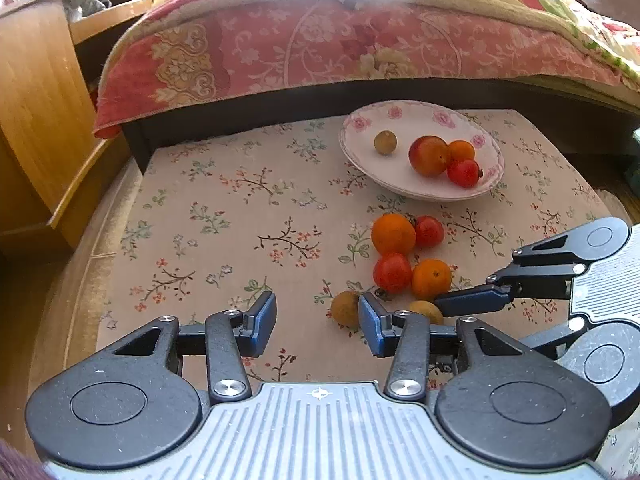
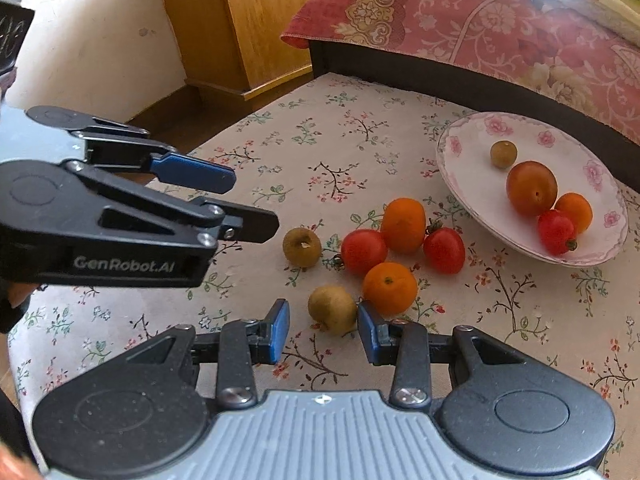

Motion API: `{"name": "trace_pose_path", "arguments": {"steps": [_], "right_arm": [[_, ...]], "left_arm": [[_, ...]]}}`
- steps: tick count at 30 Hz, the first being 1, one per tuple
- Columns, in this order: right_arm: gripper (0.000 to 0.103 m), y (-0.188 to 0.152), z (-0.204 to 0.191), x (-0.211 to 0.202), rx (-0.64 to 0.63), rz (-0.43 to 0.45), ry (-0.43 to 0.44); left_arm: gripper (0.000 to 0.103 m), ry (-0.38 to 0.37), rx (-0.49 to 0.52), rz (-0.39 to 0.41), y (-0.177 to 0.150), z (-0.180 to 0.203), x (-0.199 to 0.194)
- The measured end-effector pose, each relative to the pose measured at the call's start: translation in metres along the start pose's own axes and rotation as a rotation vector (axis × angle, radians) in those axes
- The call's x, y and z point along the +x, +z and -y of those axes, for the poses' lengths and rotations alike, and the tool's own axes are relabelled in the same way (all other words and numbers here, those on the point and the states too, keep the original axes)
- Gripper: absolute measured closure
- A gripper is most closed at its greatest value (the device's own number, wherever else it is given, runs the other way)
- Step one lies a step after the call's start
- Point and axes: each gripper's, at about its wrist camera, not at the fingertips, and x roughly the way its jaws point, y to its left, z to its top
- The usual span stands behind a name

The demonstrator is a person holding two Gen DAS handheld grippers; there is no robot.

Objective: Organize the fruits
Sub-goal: 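Move left tool to a brown fruit while right tool reaches another brown fruit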

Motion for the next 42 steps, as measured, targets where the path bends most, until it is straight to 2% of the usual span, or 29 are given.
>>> {"name": "trace_pose_path", "arguments": {"steps": [3,10,16,19,22,35,42], "right_arm": [[0.074,-0.001,0.0,0.001,0.009,-0.015,-0.004],[0.074,-0.008,0.01,-0.01,0.035,-0.024,-0.007],[0.076,-0.008,0.014,-0.018,0.044,-0.019,-0.011],[0.079,-0.01,0.018,-0.024,0.055,-0.019,-0.025],[0.079,-0.015,0.025,-0.028,0.076,-0.023,-0.04],[0.078,-0.022,0.031,-0.04,0.082,-0.022,-0.047],[0.06,-0.012,0.03,-0.027,0.067,-0.014,-0.043]], "left_arm": [[0.049,-0.014,0.021,-0.011,0.0,0.005,0.006],[0.049,-0.023,0.07,-0.048,-0.003,0.015,0.028],[0.05,-0.026,0.073,-0.055,-0.001,0.017,0.04],[0.06,-0.035,0.067,-0.068,-0.002,0.018,0.046],[0.067,-0.04,0.064,-0.068,-0.003,0.019,0.045],[0.067,-0.065,0.064,-0.087,-0.017,0.023,0.02],[0.067,-0.086,0.071,-0.093,-0.024,0.032,0.015]]}}
